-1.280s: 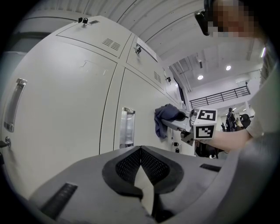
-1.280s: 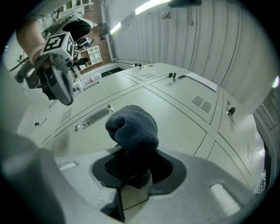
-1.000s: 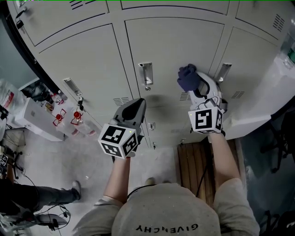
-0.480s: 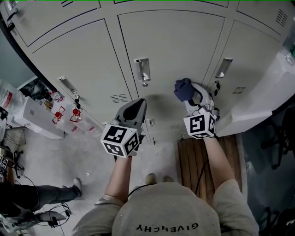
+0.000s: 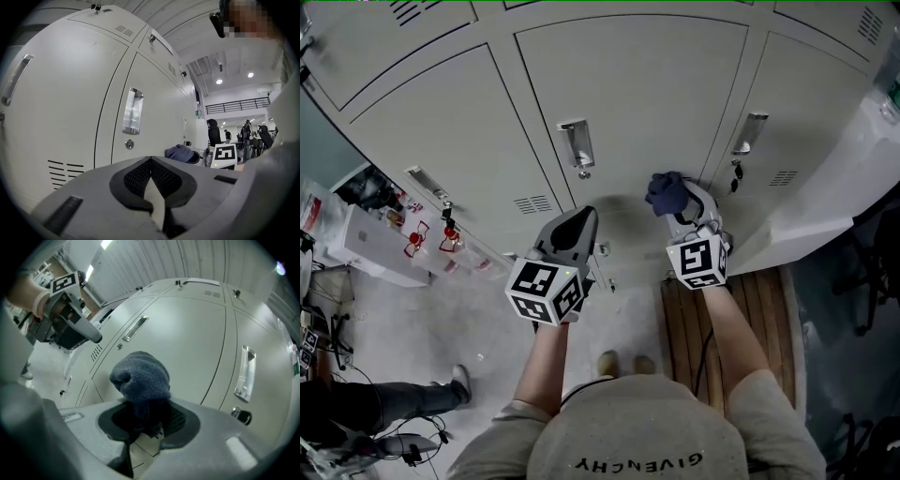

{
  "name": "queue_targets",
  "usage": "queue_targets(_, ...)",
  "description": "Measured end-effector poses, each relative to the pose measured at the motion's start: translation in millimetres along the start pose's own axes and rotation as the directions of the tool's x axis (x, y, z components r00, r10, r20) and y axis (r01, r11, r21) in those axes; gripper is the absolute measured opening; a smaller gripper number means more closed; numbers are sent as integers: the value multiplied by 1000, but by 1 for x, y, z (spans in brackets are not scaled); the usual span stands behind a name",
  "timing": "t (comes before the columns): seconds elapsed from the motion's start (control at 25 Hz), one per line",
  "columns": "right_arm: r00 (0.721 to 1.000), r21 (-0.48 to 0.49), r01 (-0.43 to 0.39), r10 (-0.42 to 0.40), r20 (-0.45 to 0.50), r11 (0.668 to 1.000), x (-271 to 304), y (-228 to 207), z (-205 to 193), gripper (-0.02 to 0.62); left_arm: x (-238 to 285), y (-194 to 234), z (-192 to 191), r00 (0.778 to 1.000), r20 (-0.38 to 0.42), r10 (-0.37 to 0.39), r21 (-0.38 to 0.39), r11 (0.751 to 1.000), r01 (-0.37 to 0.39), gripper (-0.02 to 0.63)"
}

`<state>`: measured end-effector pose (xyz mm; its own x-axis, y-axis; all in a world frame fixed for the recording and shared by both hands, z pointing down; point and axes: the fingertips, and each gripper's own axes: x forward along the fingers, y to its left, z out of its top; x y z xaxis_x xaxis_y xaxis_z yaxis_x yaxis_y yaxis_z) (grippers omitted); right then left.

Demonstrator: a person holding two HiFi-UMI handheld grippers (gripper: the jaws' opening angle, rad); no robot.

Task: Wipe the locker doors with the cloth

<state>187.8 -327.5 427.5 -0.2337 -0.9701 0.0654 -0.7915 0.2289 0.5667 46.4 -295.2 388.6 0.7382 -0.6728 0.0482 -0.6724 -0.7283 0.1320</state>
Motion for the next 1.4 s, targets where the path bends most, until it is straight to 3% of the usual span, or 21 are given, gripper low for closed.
queue_targets(0.36,999,172,-54,54,2,984,-4,10,-25,112,-2,6,-10,999,-32,11,6,1000,-11,-2)
queue_targets(0.6,989,180,-38,11,149,983,-23,-45,56,112,4,-9,15,1000,-3,-31,28,999,31,-2)
queue_targets(0.72,980,193,13,-51,194,981,-32,-91,96,112,13,-20,36,998,27,-61,57,997,59,-2)
queue_targets(0.92,942,271,99,-178,284,957,-45,-160,160,112,28,-41,75,990,85,-111,114,988,101,-2)
queue_targets(1.04,925,270,129,-214,314,954,-48,-189,194,112,32,-54,97,982,124,-139,137,983,122,-2)
queue_targets(1.24,907,236,163,-240,347,958,-52,-221,232,112,34,-72,115,971,158,-177,165,975,151,-2)
queue_targets(1.4,907,240,159,-237,347,958,-50,-229,234,112,33,-76,109,972,154,-180,153,976,157,-2)
